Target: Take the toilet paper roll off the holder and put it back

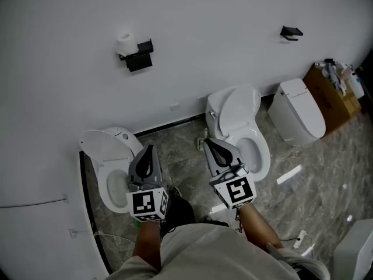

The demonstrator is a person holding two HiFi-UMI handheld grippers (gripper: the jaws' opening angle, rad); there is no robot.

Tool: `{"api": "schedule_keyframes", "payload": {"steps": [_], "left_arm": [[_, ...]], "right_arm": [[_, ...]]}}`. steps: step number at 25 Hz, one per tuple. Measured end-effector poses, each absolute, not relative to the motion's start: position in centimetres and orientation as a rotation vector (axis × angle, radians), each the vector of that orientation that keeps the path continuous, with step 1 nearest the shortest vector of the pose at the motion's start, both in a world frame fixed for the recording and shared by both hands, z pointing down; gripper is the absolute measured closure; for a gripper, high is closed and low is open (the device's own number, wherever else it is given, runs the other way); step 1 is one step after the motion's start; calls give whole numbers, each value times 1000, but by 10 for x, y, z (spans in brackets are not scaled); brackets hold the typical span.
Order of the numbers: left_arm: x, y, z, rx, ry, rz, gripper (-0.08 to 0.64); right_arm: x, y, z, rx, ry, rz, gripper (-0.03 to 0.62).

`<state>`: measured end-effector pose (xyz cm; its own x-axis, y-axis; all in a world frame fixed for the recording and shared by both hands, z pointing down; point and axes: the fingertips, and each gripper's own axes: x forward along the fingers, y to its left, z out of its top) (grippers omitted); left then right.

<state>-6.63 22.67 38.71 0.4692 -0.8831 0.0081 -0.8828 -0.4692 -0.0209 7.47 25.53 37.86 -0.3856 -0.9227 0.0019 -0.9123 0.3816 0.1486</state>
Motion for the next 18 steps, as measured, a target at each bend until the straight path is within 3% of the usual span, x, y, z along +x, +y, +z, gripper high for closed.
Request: {"api": "schedule_keyframes", "payload": {"steps": [18], "left_arm": [[-132, 51, 389, -2769, 1483, -94, 549]], "right_arm": [[6, 84, 400, 1719, -2501, -38, 588]]}}
